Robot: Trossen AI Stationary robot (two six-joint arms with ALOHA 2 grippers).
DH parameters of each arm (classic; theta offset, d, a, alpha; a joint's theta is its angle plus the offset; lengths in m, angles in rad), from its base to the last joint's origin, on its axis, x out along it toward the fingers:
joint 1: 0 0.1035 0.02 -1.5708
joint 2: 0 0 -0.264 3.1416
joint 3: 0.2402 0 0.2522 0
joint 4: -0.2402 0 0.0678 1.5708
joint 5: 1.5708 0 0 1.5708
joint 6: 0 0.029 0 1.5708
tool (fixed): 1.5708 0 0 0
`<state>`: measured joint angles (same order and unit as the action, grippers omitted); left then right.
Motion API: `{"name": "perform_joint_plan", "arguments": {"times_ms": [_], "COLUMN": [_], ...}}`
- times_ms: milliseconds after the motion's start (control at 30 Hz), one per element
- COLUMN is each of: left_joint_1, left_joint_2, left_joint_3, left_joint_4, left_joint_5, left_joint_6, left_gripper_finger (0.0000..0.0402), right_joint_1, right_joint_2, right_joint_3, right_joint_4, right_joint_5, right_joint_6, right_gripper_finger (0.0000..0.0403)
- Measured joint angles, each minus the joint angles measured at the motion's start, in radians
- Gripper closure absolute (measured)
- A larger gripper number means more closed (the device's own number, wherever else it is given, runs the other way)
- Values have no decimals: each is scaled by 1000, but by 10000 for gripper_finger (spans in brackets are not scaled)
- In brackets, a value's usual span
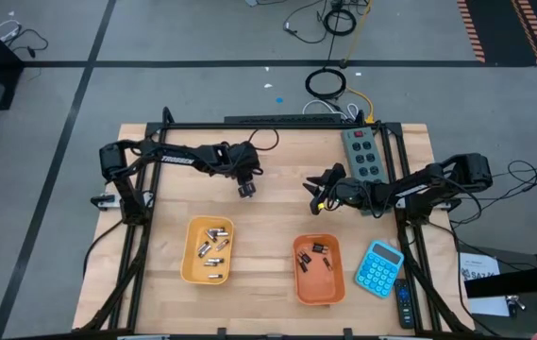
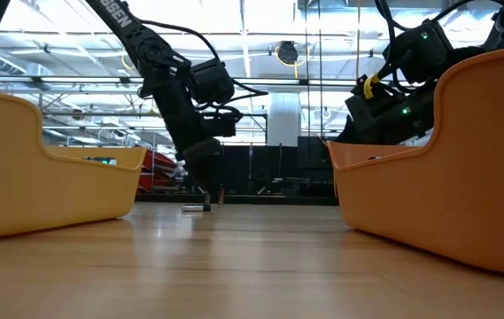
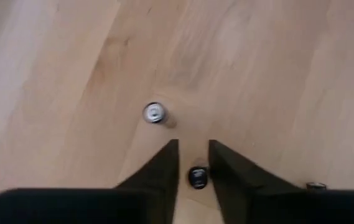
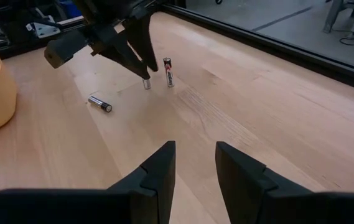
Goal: Sort batteries
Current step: Put the silver battery into the yellow bin
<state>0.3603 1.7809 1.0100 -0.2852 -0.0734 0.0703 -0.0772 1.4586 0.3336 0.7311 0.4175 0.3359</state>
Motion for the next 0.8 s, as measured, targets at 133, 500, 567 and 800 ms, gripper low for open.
{"name": "perform_joint_plan", "arguments": {"times_ms": [133, 500, 567, 800], "left_joint_1": [-1, -9, -22, -119], "left_joint_2": [0, -119, -174, -309], "left_joint_3": [0, 47, 47, 42], "left_joint_4": [-7, -156, -191, -273], "left_joint_5": [21, 145, 242, 661], "left_joint_6": [26, 40, 35, -29], "left_gripper_finger": [367, 367, 367, 367], "right_joint_1": [0, -27, -37, -86], "right_joint_2": [0, 0, 0, 0], "right_joint_3": [0, 0, 0, 0], "right_joint_4": [0, -1, -2, 8], "right_joint_5": [0, 0, -3, -34], "right_joint_6": [0, -11, -25, -75], "right_gripper_finger": [298, 298, 298, 298]}}
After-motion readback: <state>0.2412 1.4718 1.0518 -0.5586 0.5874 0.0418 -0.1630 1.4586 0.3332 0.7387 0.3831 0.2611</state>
